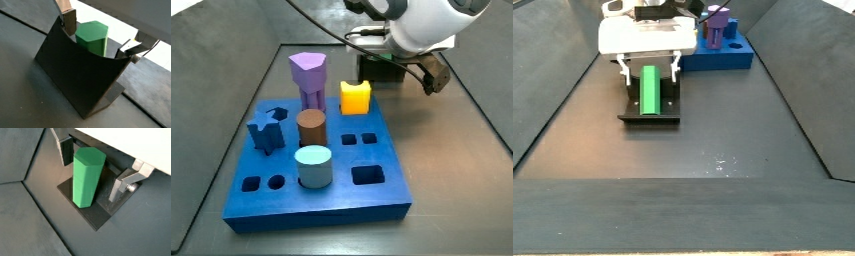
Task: Pick up the hexagon object. Move up. Place the hexagon object on the fixture. Regrasp the hexagon object. Move to above the board. Insert the hexagon object.
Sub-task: Regrasp the hexagon object, then move to above the board.
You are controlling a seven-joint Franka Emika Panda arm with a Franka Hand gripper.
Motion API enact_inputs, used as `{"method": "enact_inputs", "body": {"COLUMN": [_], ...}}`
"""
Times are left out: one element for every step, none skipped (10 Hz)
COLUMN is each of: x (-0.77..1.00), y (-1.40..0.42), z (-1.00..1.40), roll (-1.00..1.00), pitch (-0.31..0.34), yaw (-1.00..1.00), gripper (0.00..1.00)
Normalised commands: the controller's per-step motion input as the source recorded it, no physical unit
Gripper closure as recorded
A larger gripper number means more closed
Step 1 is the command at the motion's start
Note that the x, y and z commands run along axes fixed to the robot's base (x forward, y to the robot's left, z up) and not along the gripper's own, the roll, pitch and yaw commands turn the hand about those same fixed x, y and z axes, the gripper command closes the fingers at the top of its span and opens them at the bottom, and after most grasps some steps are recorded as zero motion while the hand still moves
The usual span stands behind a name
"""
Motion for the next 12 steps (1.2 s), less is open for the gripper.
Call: {"method": "enact_inputs", "body": {"x": [0.01,0.01,0.0,0.0,0.0,-0.01,-0.02,-0.02,-0.02,-0.02,-0.03,-0.03], "y": [0.0,0.0,0.0,0.4,0.4,0.38,0.36,0.35,0.33,0.32,0.3,0.28], "z": [-0.18,-0.18,0.0,1.0,1.0,1.0,1.0,1.0,1.0,1.0,1.0,1.0], "roll": [0.06,0.06,0.0,0.09,0.06,0.03,0.0,-0.02,-0.04,-0.04,-0.05,-0.05], "pitch": [-0.003,-0.002,0.0,0.097,0.095,0.088,0.089,0.102,0.109,0.113,0.113,0.106], "yaw": [-0.02,-0.01,0.0,-0.22,-0.21,-0.16,-0.11,-0.05,-0.02,0.0,0.03,0.05], "gripper": [0.0,0.0,1.0,1.0,1.0,1.0,1.0,1.0,1.0,1.0,1.0,1.0]}}
